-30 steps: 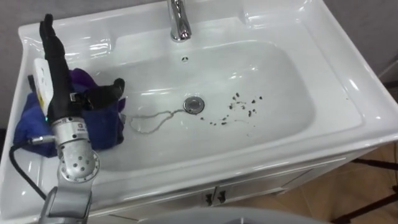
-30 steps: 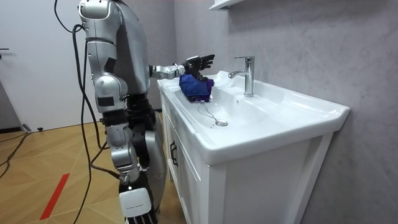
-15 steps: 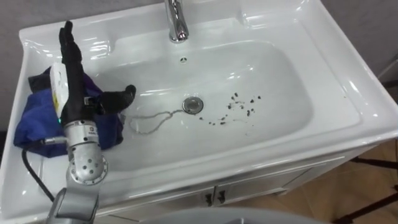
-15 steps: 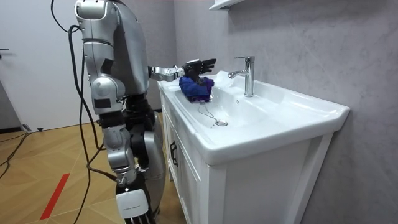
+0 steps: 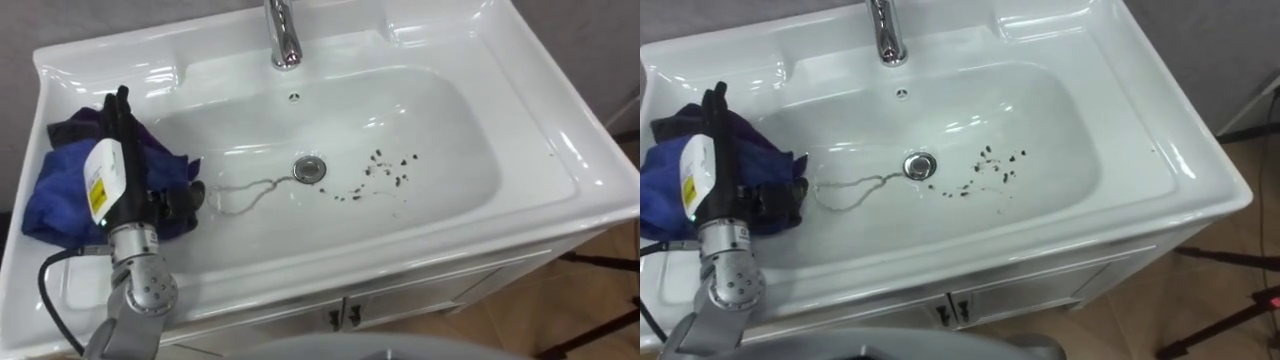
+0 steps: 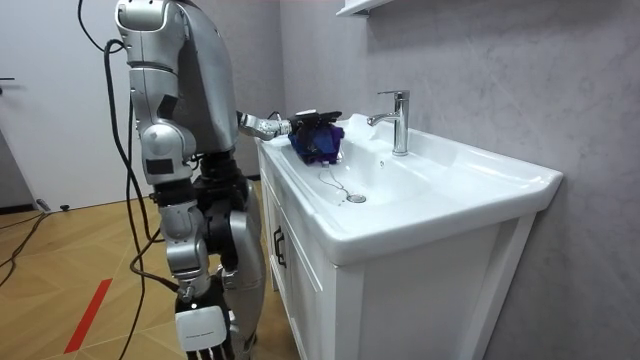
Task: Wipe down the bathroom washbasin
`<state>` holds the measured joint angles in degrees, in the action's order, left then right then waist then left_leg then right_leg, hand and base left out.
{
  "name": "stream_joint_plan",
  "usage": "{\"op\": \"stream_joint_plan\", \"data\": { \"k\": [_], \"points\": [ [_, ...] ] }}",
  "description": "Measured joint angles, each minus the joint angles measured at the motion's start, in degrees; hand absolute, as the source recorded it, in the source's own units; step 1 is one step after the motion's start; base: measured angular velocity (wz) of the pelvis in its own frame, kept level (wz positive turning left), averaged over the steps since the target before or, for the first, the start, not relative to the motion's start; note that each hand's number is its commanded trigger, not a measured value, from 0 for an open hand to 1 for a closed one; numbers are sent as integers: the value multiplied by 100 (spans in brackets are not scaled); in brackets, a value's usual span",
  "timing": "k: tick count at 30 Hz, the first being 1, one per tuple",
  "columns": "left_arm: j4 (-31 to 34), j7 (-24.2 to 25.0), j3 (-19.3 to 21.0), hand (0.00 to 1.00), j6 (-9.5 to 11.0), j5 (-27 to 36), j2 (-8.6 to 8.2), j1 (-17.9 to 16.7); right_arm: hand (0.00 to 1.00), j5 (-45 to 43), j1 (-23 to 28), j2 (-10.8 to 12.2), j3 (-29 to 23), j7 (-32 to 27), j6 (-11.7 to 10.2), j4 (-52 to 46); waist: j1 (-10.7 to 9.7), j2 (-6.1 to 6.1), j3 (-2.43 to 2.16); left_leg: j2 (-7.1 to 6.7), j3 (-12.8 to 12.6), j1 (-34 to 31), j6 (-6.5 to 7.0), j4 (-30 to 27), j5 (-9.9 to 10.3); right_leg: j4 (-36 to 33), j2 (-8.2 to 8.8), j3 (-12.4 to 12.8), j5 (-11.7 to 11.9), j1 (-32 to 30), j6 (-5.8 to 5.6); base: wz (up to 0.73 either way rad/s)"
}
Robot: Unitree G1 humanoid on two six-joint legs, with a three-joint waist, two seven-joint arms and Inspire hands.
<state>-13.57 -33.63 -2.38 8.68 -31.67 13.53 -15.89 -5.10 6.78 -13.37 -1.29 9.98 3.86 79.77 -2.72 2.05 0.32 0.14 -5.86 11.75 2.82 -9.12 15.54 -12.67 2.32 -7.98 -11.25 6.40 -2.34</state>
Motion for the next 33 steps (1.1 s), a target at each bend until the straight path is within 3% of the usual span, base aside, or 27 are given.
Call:
{"op": "stream_joint_plan", "data": {
  "k": [5, 16, 21, 33],
  "points": [
    [-135, -222, 39, 0, -127, -291, 2, 6, 0, -24, -2, 1, 4, -75, 115, -61, 1, 5, -31, 3, -35, -1, 0, -7, 0, 3, -4, 26, 1, -21, 1, -6],
    [-223, -360, 85, 0, -317, -375, 2, 5, 0, -22, 6, 2, 3, -199, 129, -201, -6, 6, -33, 6, -30, 93, 0, -7, 0, 33, -10, 52, 1, 65, 1, -1],
    [-211, -463, 192, 0, -357, -527, 1, 7, 0, -14, 5, 3, 9, -248, 247, -216, 2, 12, -38, 6, -31, 86, 0, -7, 0, 31, -11, 50, 2, 52, 2, 0],
    [-245, -619, 216, 0, -691, -953, 1, 9, 0, -50, 13, 4, 5, -272, 374, -266, -24, 56, -73, 10, -14, 86, 0, 2, 0, -2, -9, 34, 5, 45, 7, 0]
  ]
}}
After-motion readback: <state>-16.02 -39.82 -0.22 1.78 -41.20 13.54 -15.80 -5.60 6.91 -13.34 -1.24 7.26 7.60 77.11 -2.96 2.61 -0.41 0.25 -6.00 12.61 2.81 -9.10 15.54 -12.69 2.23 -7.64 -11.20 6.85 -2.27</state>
